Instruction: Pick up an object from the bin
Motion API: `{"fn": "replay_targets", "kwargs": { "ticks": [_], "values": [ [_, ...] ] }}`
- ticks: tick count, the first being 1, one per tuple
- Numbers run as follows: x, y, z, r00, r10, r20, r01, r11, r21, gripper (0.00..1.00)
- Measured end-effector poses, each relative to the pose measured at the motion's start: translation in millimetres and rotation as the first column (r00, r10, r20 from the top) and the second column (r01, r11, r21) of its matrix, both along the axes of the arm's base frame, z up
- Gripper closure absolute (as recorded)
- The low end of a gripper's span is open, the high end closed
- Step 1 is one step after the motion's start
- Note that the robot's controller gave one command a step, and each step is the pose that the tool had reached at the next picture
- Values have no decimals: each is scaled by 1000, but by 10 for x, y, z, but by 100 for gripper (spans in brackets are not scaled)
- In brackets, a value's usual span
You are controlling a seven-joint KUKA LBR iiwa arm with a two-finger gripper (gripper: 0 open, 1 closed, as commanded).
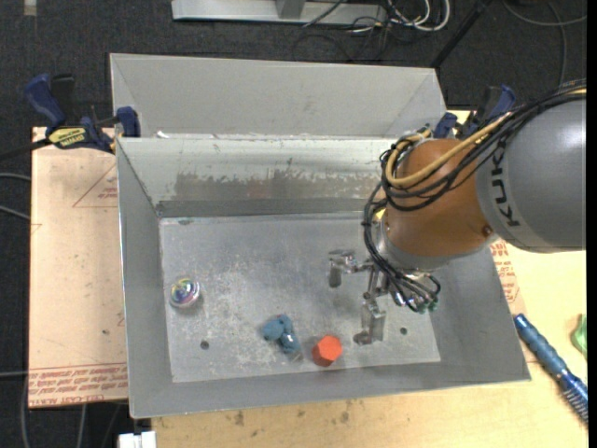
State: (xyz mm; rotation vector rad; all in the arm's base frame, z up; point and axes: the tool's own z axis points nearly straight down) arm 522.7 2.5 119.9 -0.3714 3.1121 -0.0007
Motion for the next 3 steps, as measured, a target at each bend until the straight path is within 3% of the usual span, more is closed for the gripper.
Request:
{"fn": "replay_targets", "kwargs": {
  "ticks": [1, 2, 3],
  "values": [
    [-305, 457, -307, 983, 184, -10, -184, 983, 3, 0],
    [-381, 392, -471, 990, 141, 15, -141, 990, 0, 0],
    [-428, 347, 18, 914, 407, -3, -407, 914, -1, 0]
  ]
}}
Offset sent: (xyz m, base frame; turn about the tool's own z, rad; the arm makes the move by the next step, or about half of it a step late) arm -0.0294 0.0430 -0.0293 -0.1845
